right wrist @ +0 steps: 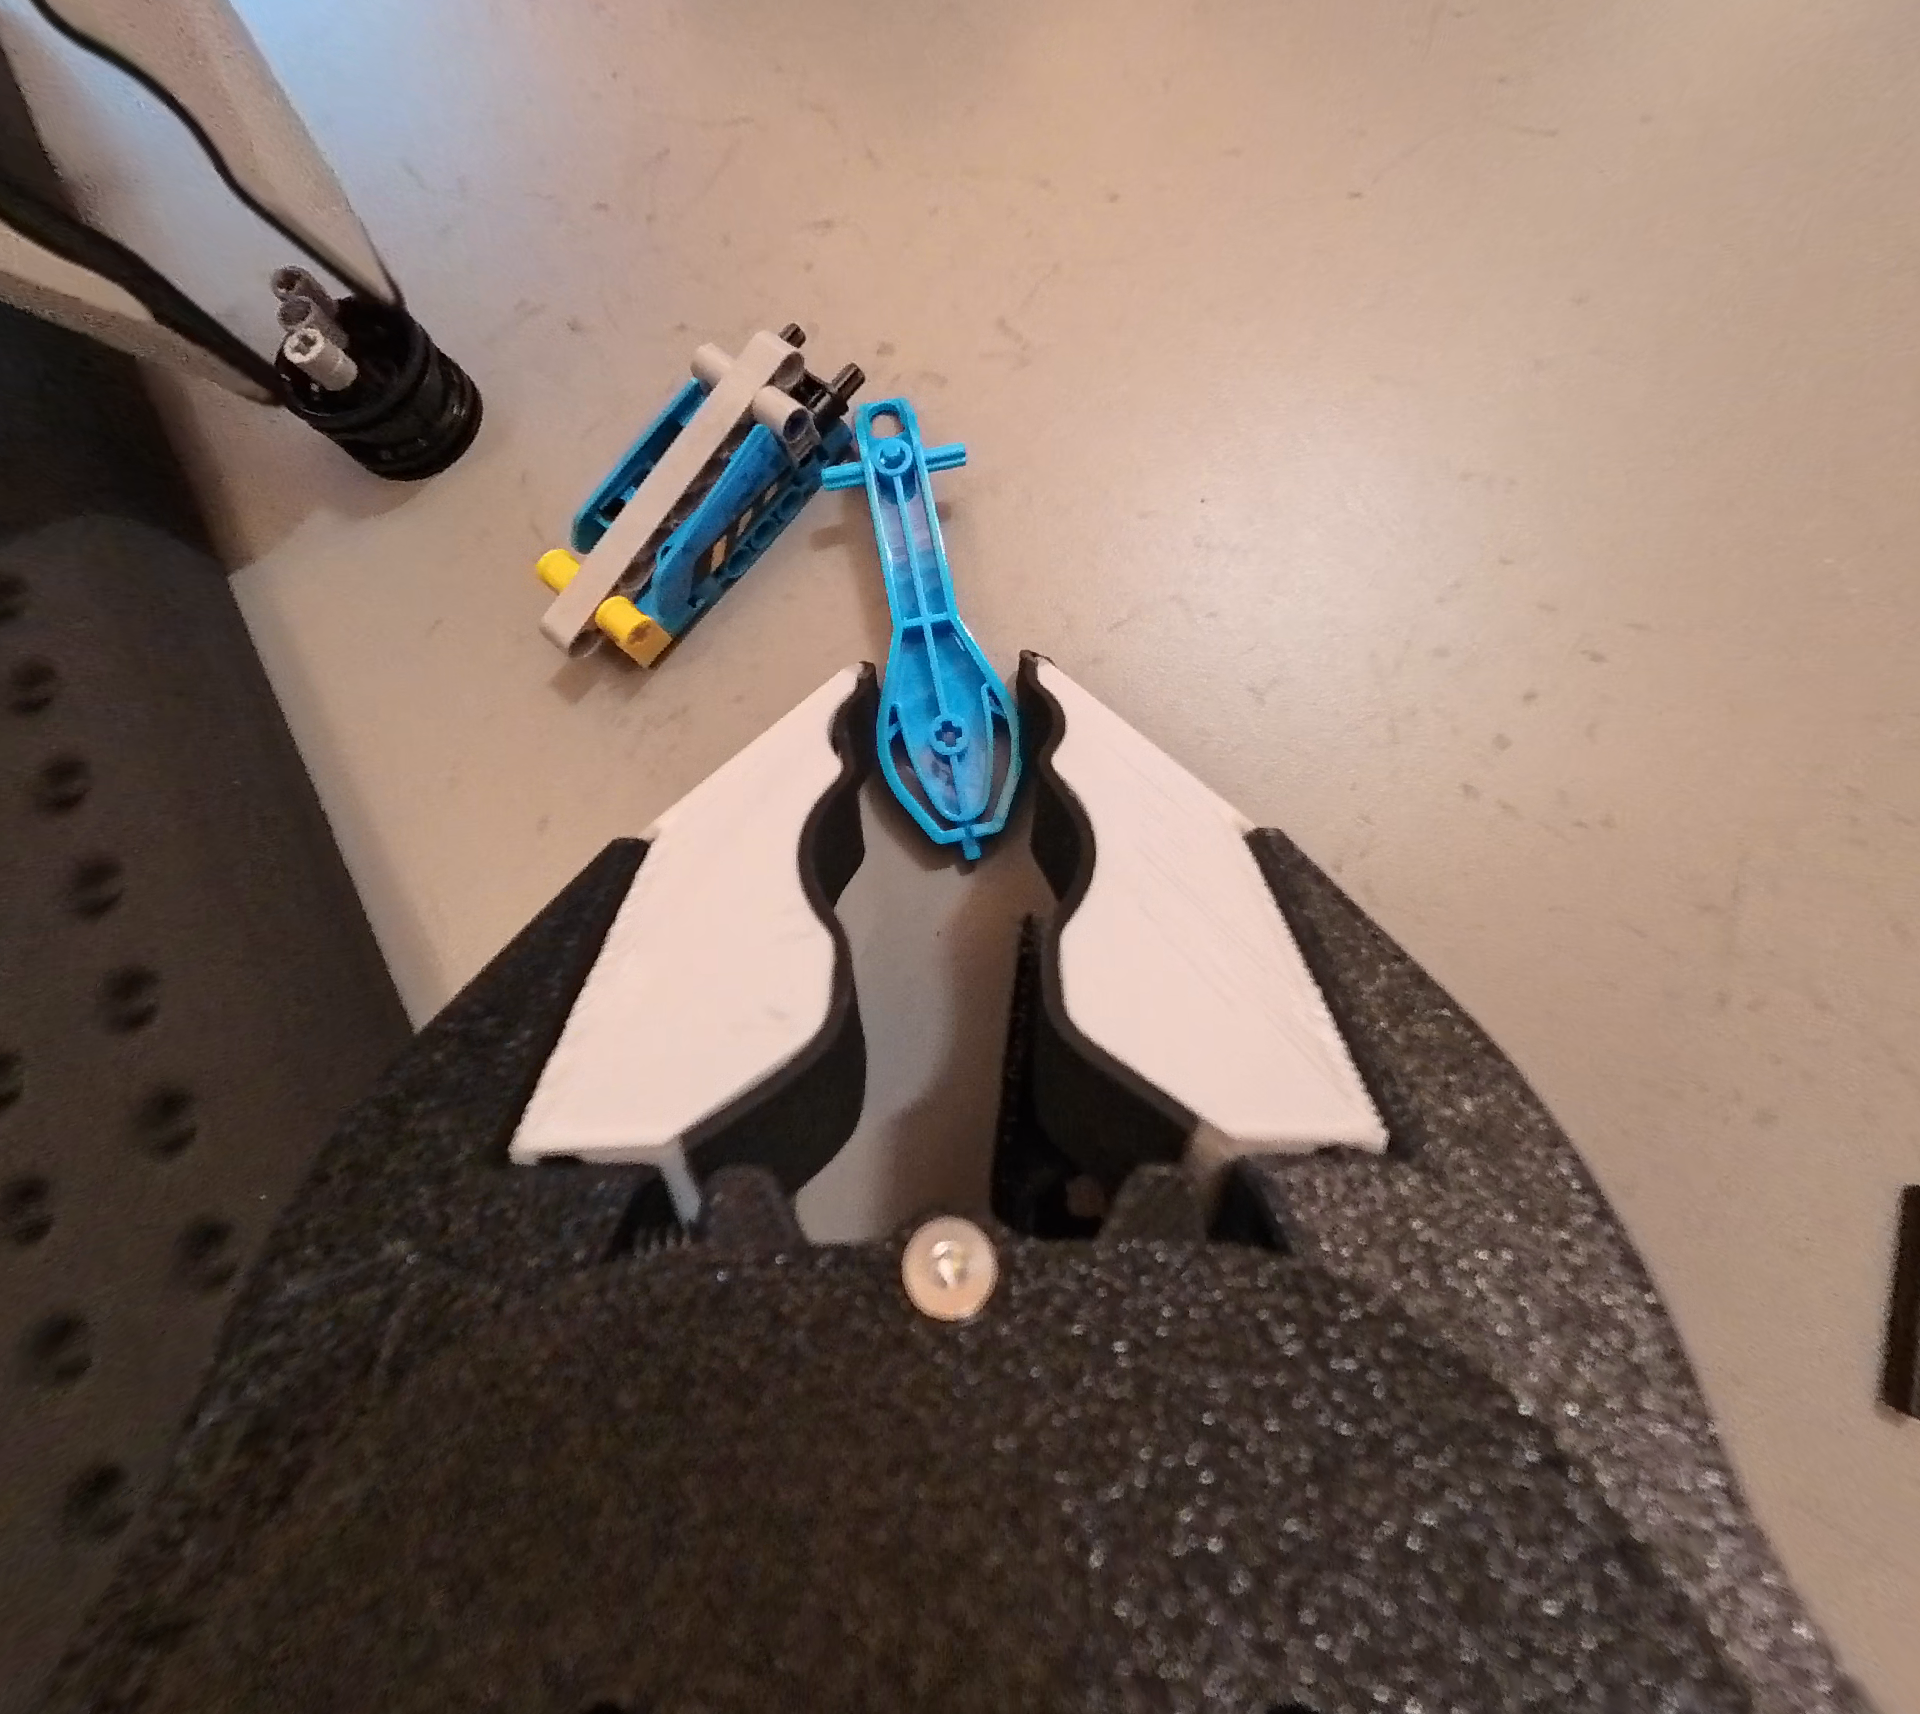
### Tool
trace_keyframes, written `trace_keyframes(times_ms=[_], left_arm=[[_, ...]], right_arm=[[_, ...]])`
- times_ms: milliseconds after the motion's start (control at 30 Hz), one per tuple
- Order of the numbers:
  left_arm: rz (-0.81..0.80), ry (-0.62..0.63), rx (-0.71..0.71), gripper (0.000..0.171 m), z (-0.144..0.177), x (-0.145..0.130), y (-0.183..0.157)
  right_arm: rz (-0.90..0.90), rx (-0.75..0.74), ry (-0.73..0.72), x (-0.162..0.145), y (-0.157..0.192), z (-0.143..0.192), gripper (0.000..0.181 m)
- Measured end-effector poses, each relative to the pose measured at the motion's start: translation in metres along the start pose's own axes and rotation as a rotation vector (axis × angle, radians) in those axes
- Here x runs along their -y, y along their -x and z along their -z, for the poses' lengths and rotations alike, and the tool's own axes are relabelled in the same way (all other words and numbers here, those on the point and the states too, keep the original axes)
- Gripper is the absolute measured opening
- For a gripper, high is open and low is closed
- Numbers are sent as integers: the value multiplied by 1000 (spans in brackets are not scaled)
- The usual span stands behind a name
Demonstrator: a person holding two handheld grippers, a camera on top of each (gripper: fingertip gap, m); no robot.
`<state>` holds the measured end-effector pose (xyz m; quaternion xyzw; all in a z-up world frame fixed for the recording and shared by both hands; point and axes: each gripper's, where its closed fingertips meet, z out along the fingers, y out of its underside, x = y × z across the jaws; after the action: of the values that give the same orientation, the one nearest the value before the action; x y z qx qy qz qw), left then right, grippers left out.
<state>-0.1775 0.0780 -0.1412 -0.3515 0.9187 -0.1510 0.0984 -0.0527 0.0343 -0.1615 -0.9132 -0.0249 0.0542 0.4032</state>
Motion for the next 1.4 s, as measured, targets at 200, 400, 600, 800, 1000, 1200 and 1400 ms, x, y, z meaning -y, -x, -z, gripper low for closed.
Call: trace_keyframes(times_ms=[200, 400, 600, 800, 1000, 1200, 1400], left_arm=[[17, 20, -10, 6, -3, 3, 7], [298, -602, -46, 6, 48, 46, 18], [656, -1410, -417, 6, 128, 38, 32], [701, -1766, -632, 6, 174, 6, 42], [668, -1821, -715, 6, 184, 3, 36], [657, -1770, -725, 6, 178, 9, 30], [601, -1601, -534, 7, 154, 26, 22]], right_arm=[[3, 5, 0, 0, 1, 0, 27], [52, -27, -54, 10, 0, 8, 32], [60, 57, -228, 36, 17, 26, 32], [119, 112, -298, 50, 38, 29, 32], [163, 68, -256, 44, 36, 23, 31], [130, 55, -222, 37, 29, 21, 31], [58, 39, -102, 17, 14, 14, 33]])
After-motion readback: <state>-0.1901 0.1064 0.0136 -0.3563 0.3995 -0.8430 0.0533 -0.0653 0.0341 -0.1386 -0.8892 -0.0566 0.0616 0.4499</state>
